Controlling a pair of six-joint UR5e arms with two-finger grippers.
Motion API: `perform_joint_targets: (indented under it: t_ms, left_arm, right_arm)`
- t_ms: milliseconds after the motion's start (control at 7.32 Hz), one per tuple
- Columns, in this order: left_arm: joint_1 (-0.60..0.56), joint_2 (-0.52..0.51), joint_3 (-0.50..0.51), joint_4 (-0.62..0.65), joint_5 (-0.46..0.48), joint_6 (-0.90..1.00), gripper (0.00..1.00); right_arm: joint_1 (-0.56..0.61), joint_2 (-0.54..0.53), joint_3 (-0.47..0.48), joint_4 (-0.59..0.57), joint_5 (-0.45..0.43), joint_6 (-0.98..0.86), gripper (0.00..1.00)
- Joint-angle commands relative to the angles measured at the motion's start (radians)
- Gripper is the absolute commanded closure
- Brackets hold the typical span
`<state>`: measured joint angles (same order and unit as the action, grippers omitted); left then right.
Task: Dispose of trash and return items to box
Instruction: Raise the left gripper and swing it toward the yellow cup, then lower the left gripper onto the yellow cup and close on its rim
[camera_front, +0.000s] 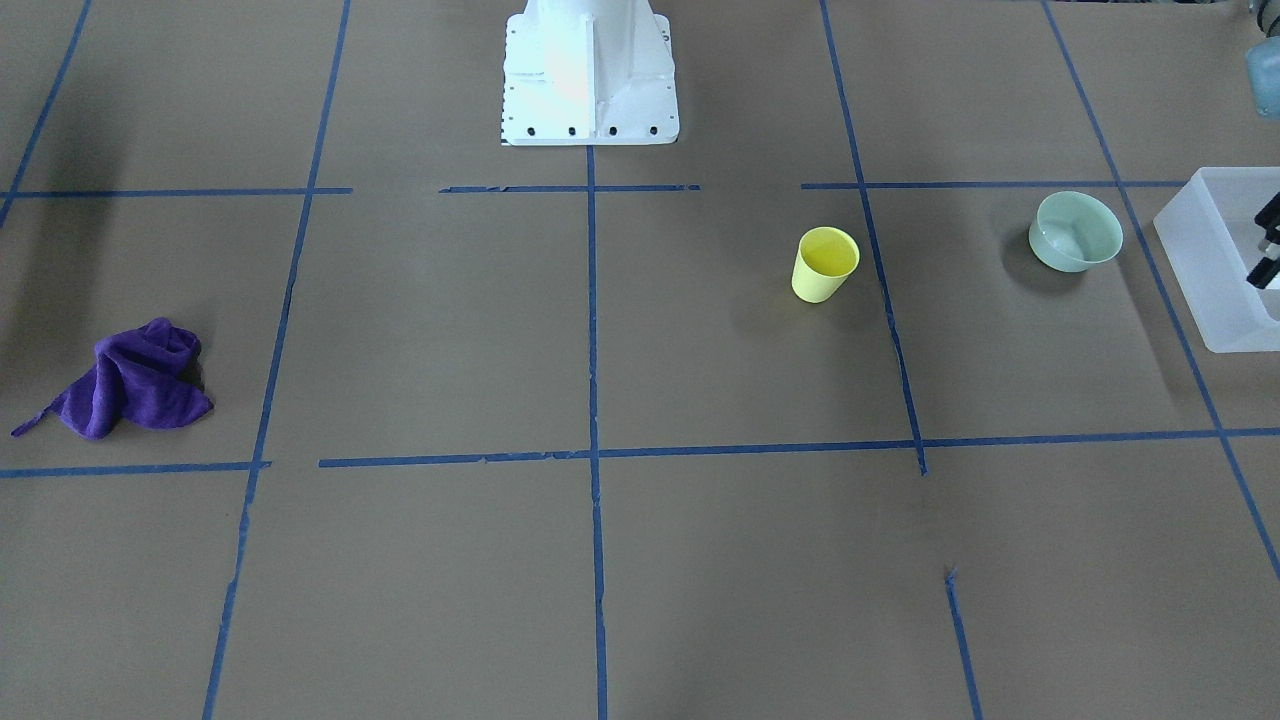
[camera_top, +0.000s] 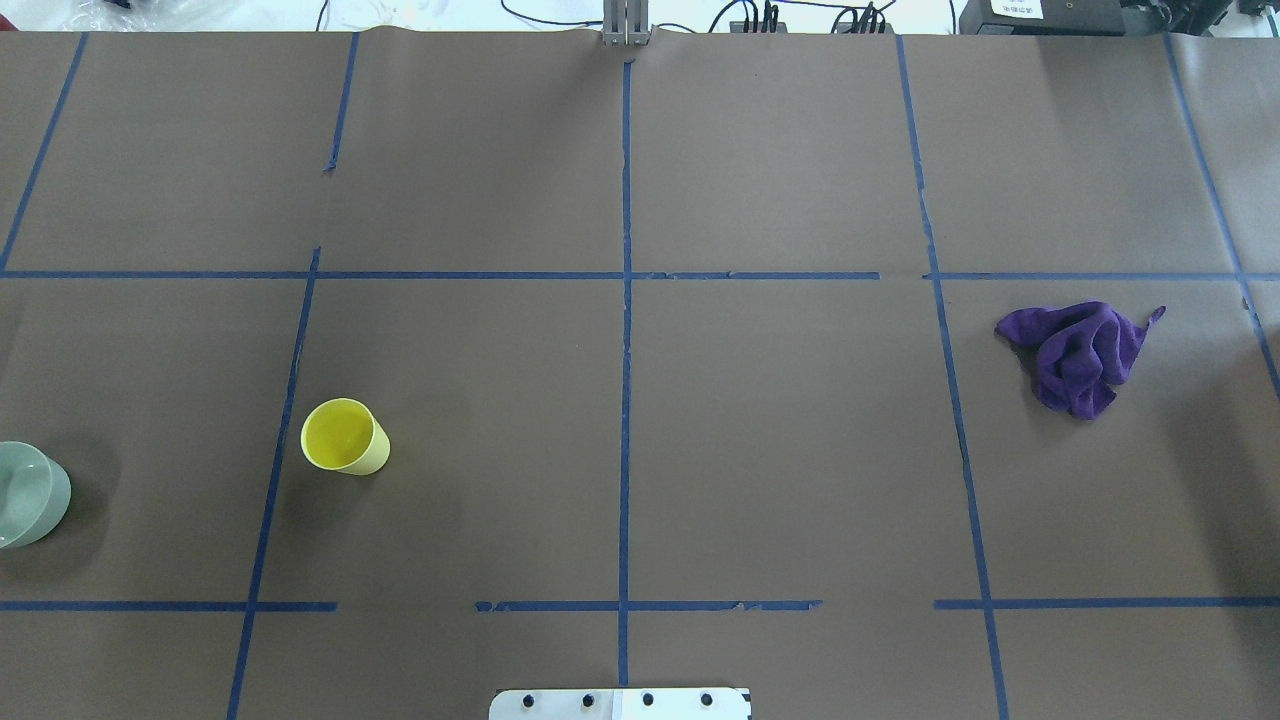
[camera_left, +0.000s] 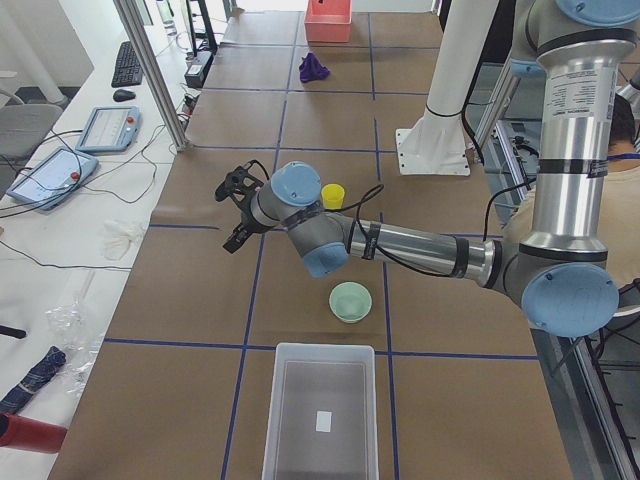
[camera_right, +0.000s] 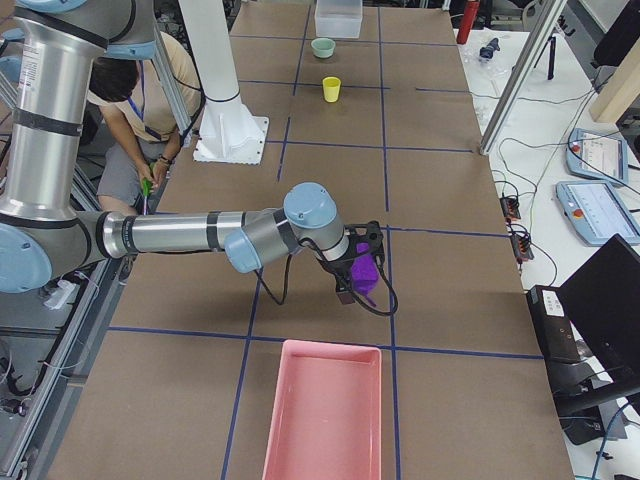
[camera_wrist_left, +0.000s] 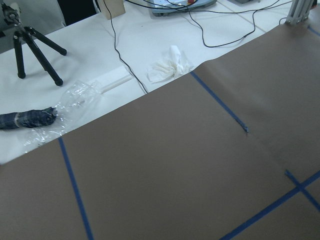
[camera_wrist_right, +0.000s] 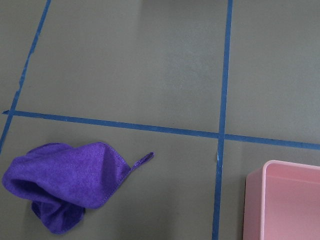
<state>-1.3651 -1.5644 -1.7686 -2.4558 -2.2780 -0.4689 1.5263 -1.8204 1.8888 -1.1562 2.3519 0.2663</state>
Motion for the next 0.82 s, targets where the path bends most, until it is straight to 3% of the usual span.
perform_joint_targets:
  t_ms: [0, 273, 546, 683]
  left_arm:
    - [0.25, 0.036, -0.131, 0.024, 0.277, -0.152, 0.0]
    - [0.393, 0.044, -0.167, 0.035, 0.291, -0.392, 0.0]
    - [0.56, 0.047, -0.187, 0.038, 0.455, -0.708, 0.0]
    - [0.634, 0.052, -0.187, 0.055, 0.515, -0.852, 0.1]
  right_arm:
    - [0.0, -0.026, -0.042, 0.14, 0.003, 0.008, 0.0]
    - [0.0, -0.028, -0.043, 0.168, 0.004, 0.047, 0.0]
    - [0.0, -0.026, -0.043, 0.167, 0.007, 0.045, 0.0]
    - [0.0, -0.028, -0.043, 0.168, 0.009, 0.045, 0.0]
